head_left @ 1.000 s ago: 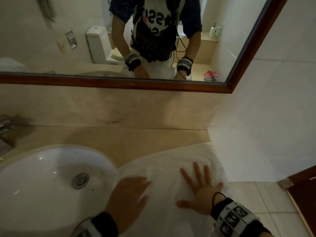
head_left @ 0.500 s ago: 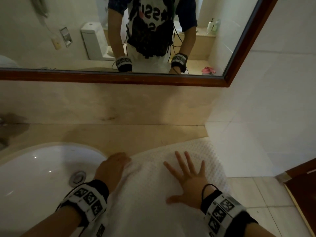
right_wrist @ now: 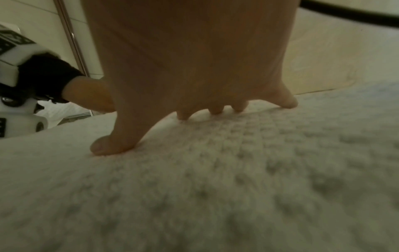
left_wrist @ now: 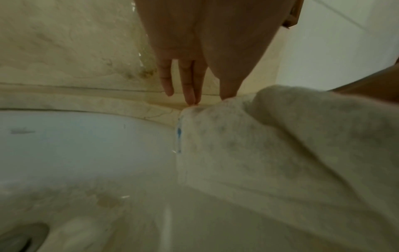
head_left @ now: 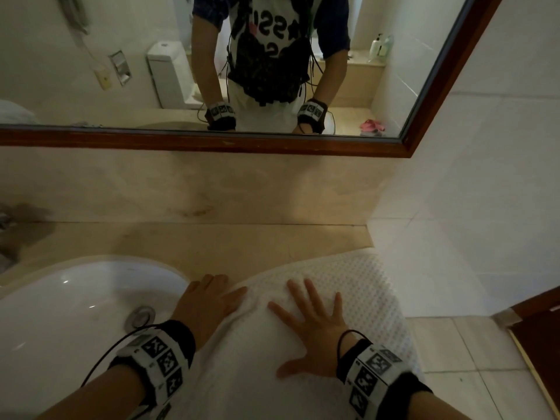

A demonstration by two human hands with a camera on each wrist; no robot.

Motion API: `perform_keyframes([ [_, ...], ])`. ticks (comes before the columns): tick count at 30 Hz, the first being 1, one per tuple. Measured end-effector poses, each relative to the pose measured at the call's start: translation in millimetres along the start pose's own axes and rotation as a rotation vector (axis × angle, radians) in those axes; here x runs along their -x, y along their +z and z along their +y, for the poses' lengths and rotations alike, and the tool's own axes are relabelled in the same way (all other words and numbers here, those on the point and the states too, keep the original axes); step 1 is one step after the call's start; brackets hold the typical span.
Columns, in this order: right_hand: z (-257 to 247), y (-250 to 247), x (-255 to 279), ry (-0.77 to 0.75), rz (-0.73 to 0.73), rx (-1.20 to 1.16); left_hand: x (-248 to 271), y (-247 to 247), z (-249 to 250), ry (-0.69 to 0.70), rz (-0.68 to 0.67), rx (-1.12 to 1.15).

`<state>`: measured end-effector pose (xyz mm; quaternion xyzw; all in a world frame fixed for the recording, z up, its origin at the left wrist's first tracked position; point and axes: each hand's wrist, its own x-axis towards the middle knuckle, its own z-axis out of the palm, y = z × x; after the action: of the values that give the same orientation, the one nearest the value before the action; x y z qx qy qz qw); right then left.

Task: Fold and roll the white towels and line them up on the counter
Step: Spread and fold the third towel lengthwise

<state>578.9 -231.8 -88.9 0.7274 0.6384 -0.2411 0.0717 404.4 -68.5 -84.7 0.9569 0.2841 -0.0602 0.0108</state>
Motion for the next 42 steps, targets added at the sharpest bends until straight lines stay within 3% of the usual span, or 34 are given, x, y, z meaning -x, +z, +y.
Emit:
perform_keyframes([
  [3,1,2,-2,0.006,-0.010,0.001,5,0,1,0.084,-0.020,0.089],
  [5,1,1,-2,0.008,-0.013,-0.008,2,2,3,0.037,-0.007,0.256],
  [6,1,1,-2,0.012,-0.011,0.006,0,2,4,-0.003,-0.073,0.307],
  [7,0,3,-2,0.011,0.025,0.037,-1,1,6,-0.005,-0.112,0.381],
  [9,-2,3,-2,0.013,0.124,0.094,-8,-6,7,-0.015,-0.041,0.456],
  [12,-8,-2,-7,-0.010,-0.048,0.002,-30,-29,-8,-0.205,-0.003,0.624],
  [14,-15,-11,-20,-0.006,-0.069,-0.015,-41,-43,-20,-0.228,-0.012,0.590],
  [17,-16,-23,-51,0.054,-0.077,-0.040,-59,-51,-28,-0.207,-0.071,0.209],
  [19,-14,-32,-64,0.086,-0.092,-0.044,-68,-52,-28,-0.222,-0.084,0.085],
  [23,0,-30,-47,0.120,-0.108,-0.064,-65,-39,-37,-0.264,-0.089,0.126],
  [27,7,-17,-19,0.131,-0.099,-0.057,-47,-29,-61,-0.462,-0.312,0.149],
  [30,3,-16,-21,0.134,-0.084,-0.075,-40,-37,-82,-0.532,-0.456,0.176],
  [34,-8,-17,-28,0.123,-0.086,-0.080,-37,-64,-104,-0.615,-0.344,0.298],
  [42,-62,-28,-86,0.091,-0.091,-0.053,-25,-97,-158,-0.784,-0.070,0.230],
])
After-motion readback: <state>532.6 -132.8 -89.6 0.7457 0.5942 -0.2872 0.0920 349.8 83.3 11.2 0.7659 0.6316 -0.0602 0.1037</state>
